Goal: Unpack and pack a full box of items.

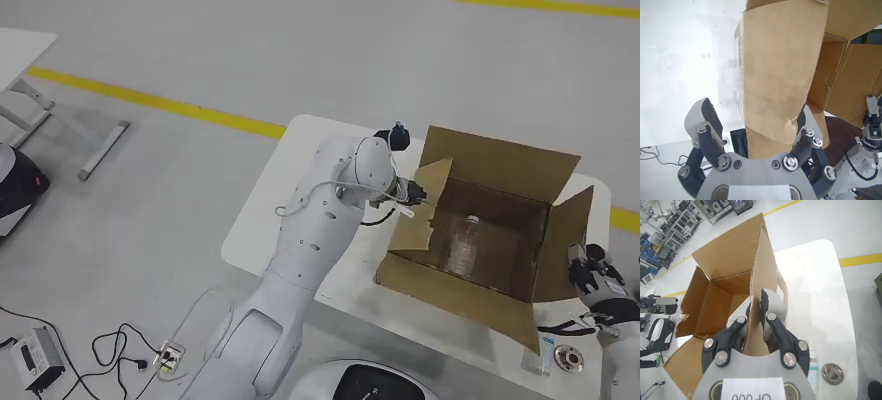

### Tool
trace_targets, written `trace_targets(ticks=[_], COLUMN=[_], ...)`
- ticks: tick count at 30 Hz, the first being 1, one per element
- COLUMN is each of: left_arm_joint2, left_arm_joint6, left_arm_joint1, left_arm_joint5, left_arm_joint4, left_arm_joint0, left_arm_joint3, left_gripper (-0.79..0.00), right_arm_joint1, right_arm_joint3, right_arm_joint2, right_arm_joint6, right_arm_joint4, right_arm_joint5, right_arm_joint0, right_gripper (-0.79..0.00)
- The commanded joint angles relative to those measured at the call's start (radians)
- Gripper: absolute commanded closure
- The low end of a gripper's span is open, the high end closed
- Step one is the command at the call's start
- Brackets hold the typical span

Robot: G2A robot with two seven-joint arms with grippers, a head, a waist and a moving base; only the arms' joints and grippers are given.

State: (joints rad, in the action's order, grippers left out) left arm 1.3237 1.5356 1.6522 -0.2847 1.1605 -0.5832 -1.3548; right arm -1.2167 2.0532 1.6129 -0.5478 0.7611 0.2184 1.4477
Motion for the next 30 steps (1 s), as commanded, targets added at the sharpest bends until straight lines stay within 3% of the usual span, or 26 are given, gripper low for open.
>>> trace_targets(ticks=[1, 7, 12, 19, 20, 21, 23, 24, 30], left_arm_joint2=[-0.013, -0.035, -0.062, -0.038, -0.031, -0.022, 0.002, 0.015, 0.075], left_arm_joint6=[0.000, -0.005, -0.004, 0.000, 0.000, 0.000, 0.000, 0.000, 0.000], left_arm_joint1=[0.007, 0.028, 0.039, 0.055, 0.057, 0.058, 0.059, 0.060, 0.064], left_arm_joint5=[0.000, -0.006, -0.004, 0.000, 0.000, 0.000, 0.000, 0.000, 0.000], left_arm_joint4=[-0.006, -0.013, 0.143, 0.259, 0.265, 0.269, 0.278, 0.284, 0.311], left_arm_joint0=[-0.002, 0.011, 0.035, 0.028, 0.025, 0.023, 0.019, 0.017, 0.000], left_arm_joint3=[-0.004, 0.014, 0.079, 0.139, 0.141, 0.141, 0.139, 0.135, 0.078], left_gripper=[-0.785, -0.785, -0.785, -0.785, -0.650, -0.379, -0.099, -0.018, 0.000], right_arm_joint1=[-0.002, -0.009, -0.010, -0.012, -0.011, -0.011, -0.012, -0.011, -0.008], right_arm_joint3=[0.008, 0.027, 0.023, -0.010, -0.020, -0.028, -0.044, -0.052, -0.091], right_arm_joint2=[0.012, 0.036, 0.047, 0.057, 0.060, 0.061, 0.066, 0.069, 0.072], right_arm_joint6=[0.015, 0.060, 0.075, 0.082, 0.082, 0.082, 0.082, 0.083, 0.081], right_arm_joint4=[-0.036, -0.146, -0.178, -0.274, -0.281, -0.290, -0.321, -0.322, -0.313], right_arm_joint5=[0.024, 0.048, 0.034, -0.023, -0.030, -0.036, -0.049, -0.055, -0.080], right_arm_joint0=[0.004, 0.032, 0.060, 0.085, 0.088, 0.090, 0.093, 0.093, 0.086], right_gripper=[0.000, 0.000, 0.000, 0.000, 0.000, 0.000, 0.000, 0.000, 0.000])
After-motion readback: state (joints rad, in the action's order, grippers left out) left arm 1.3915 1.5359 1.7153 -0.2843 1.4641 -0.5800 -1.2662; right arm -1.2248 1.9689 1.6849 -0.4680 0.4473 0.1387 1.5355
